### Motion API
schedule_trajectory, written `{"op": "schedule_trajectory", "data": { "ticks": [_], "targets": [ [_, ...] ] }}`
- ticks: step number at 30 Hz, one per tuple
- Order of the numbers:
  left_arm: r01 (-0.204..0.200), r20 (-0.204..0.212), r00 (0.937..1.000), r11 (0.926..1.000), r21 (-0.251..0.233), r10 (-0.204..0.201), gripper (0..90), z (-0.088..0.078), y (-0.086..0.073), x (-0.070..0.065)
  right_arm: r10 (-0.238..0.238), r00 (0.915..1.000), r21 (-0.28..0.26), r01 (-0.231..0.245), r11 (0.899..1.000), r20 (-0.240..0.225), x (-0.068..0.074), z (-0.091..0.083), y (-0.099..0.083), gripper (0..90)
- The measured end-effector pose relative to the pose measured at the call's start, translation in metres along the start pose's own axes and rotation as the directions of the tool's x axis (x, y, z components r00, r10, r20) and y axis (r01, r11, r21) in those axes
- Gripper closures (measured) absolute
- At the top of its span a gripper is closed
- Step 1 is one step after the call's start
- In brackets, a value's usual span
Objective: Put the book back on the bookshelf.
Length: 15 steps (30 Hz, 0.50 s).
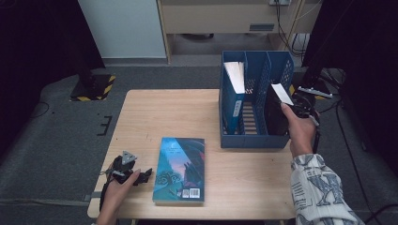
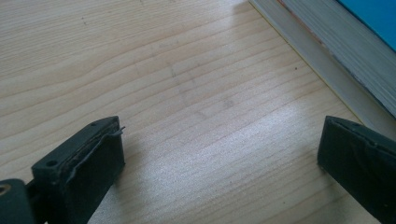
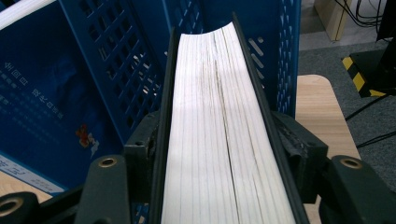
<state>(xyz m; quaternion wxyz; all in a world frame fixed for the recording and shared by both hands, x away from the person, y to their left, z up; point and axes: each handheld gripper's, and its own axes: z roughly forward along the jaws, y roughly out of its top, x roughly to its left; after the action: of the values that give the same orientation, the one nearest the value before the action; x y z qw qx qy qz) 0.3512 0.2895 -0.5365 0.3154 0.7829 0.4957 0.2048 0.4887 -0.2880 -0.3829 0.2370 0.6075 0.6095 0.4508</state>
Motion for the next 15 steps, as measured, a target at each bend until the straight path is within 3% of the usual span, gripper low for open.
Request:
{"op": "schedule_trajectory", "data": {
  "ticks": [15],
  "targets": [
    [0.000, 0.000, 1.0000, 1.0000, 0.000, 0.000, 0.0, 0.0002, 0.0002, -0.0003, 0.011, 0.9999, 0.009, -0.011, 1.000, 0.009, 0.0032, 0.0021, -0.0010, 41.3]
  ]
}}
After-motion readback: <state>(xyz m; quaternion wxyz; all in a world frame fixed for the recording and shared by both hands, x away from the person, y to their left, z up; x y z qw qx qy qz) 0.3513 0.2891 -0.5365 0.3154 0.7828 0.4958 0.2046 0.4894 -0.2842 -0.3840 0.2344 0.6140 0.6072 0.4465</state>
